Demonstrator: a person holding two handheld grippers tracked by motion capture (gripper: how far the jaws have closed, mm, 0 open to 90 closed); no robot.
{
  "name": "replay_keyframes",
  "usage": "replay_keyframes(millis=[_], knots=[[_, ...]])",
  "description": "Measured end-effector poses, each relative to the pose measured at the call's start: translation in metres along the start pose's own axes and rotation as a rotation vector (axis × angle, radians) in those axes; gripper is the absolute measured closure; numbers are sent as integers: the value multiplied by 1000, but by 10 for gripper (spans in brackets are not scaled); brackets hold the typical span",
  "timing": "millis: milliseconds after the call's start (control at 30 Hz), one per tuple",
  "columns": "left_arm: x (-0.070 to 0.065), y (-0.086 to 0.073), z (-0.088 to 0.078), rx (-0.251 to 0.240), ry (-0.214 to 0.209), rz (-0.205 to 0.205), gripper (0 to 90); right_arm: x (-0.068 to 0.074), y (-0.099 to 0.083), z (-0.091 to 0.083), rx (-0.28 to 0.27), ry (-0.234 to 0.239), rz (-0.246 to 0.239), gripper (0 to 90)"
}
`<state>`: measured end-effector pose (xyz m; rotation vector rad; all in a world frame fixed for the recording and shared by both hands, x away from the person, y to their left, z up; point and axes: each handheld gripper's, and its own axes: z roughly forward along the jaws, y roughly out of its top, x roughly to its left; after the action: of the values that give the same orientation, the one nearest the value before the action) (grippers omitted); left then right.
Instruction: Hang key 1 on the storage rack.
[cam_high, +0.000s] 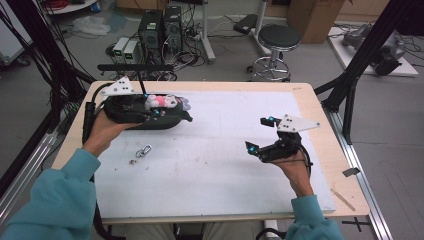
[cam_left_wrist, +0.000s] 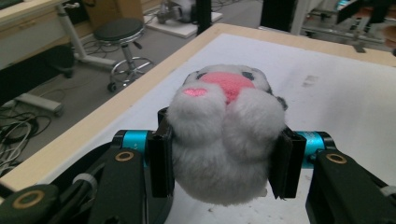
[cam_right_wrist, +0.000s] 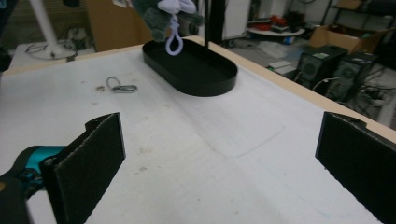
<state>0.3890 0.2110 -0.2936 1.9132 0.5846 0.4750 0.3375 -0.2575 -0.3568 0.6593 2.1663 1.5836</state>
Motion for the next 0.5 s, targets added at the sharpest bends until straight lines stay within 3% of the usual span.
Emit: replay_keyframes(millis=[233, 500], knots=[[12, 4, -18, 5, 80, -12, 519, -6, -28, -22, -60, -89, 52, 6], [28, 2, -40, 7, 164, -39, 519, -8, -50, -30, -78, -113, 85, 6]])
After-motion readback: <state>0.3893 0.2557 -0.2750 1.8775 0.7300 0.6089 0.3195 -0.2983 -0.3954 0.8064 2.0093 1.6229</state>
